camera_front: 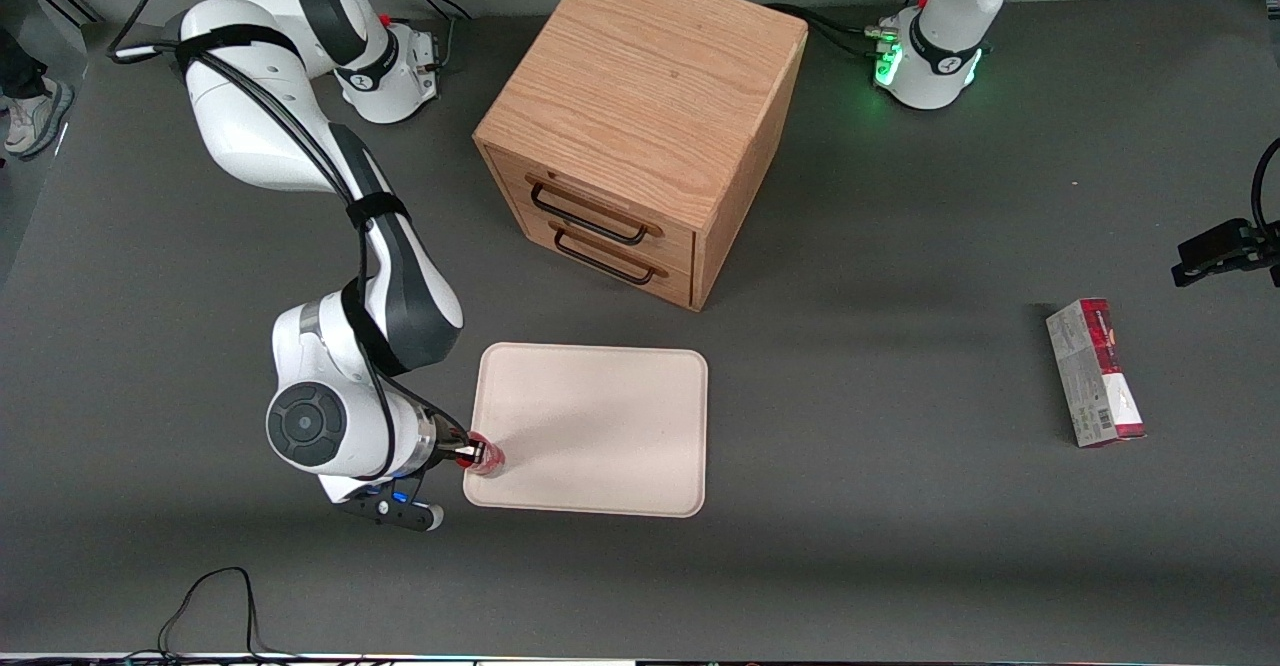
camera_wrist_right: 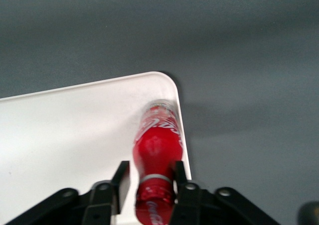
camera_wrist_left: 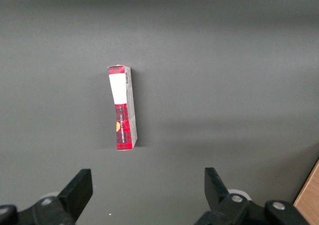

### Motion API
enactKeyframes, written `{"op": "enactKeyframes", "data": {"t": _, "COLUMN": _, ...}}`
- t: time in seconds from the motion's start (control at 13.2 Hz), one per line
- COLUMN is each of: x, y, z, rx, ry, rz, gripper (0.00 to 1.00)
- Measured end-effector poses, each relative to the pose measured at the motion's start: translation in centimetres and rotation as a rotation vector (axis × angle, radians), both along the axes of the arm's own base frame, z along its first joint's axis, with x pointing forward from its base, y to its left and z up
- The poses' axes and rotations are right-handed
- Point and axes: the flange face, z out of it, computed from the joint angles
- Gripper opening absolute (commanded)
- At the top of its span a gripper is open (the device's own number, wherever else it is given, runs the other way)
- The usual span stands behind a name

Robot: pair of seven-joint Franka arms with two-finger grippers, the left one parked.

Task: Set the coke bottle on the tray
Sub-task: 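Lower the bottle upright onto the tray's rim area, then open the right gripper and withdraw it from the bottle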

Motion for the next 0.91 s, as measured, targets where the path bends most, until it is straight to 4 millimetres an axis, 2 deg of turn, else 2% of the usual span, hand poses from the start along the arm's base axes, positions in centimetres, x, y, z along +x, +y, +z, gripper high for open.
{"op": "enactKeyframes", "data": {"t": 0.38, "x": 0.1, "y": 0.0, "z": 0.4, "rx": 0.002, "ry": -0.007, "rz": -0.001, "gripper": 1.00}}
{"op": "enactKeyframes", "data": {"t": 0.61, "x": -0.2, "y": -0.5, "z": 1.7, "rx": -0.006, "ry": 0.018, "rz": 0.000, "gripper": 1.00}}
{"op": "enactKeyframes", "data": {"t": 0.76, "x": -0.9, "y": -1.8, "z": 3.3, "rx": -0.019, "ry": 0.073, "rz": 0.046, "gripper": 1.00}}
{"op": "enactKeyframes", "data": {"t": 0.91, "x": -1.6, "y": -4.5, "z": 6.2, "rx": -0.017, "ry": 0.089, "rz": 0.080, "gripper": 1.00}}
